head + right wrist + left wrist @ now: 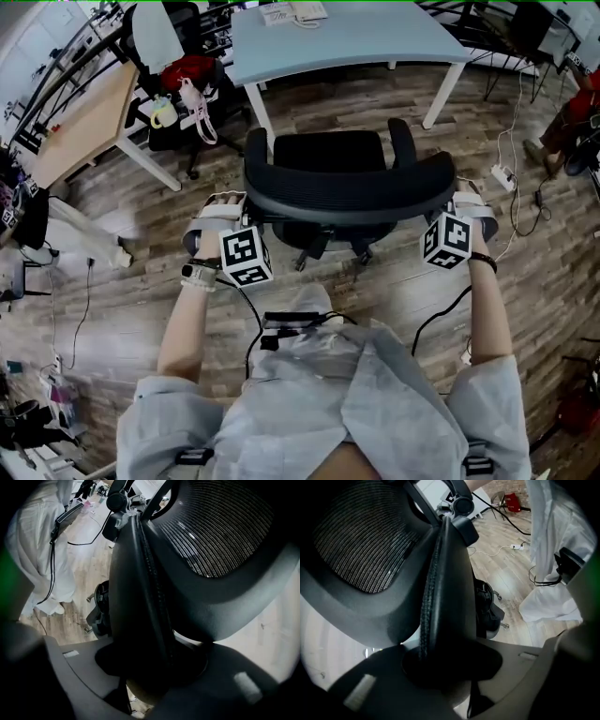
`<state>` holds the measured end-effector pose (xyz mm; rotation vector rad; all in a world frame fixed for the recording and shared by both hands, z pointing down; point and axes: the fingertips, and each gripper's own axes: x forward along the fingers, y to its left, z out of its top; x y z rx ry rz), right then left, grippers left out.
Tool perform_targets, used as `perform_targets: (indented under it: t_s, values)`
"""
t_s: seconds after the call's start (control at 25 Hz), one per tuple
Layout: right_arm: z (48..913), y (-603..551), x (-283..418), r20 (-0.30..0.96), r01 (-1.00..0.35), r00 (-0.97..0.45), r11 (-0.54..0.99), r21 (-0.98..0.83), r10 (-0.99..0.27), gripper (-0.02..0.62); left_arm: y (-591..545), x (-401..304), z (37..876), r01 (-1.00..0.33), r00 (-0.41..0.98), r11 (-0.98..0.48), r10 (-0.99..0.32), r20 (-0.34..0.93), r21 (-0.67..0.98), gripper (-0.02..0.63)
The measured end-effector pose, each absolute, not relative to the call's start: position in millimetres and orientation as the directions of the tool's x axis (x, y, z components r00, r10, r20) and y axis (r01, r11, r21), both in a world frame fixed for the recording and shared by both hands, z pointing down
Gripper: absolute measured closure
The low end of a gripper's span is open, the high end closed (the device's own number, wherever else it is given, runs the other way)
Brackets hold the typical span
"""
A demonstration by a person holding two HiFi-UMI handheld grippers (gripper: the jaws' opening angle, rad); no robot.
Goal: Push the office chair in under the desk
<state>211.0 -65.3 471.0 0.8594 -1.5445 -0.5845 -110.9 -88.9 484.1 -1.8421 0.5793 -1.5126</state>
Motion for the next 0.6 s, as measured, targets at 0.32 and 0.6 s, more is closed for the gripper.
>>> perform_targets:
  t_s: [0.32, 0.6]
  values:
    - [466.3, -93.8, 235.8, 0.604, -0.213, 0.011, 0.588, 0.78, -0.797, 0.393, -125.0, -85.2, 480.5, 0.094, 0.247, -0.673, -0.698, 0.673, -0.733, 0.502]
    - [469.7, -118.0, 254.6, 0.6, -0.228, 0.025, 0.58, 0.782, -0.8, 0.39, -153.9, -66.1, 485.3, 0.1, 0.256, -0.673, -0.694, 0.673, -0.733, 0.5]
